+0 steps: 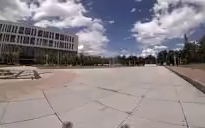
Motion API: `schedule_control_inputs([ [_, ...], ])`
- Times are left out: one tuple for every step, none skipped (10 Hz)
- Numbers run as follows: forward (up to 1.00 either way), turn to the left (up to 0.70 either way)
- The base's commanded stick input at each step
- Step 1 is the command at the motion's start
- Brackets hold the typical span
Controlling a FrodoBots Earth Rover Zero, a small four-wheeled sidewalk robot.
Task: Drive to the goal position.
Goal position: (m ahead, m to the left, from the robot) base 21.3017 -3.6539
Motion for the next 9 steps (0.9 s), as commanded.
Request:
schedule_control_inputs([
  [0.70,0.11],
  [0.70,0.03],
  [0.70,0.00],
  [0.70,0.02],
  [0.70,0.02],
  [0.70,0.03],
  [0.70,0.02],
  [0.70,0.03],
  [0.70,0.02],
])
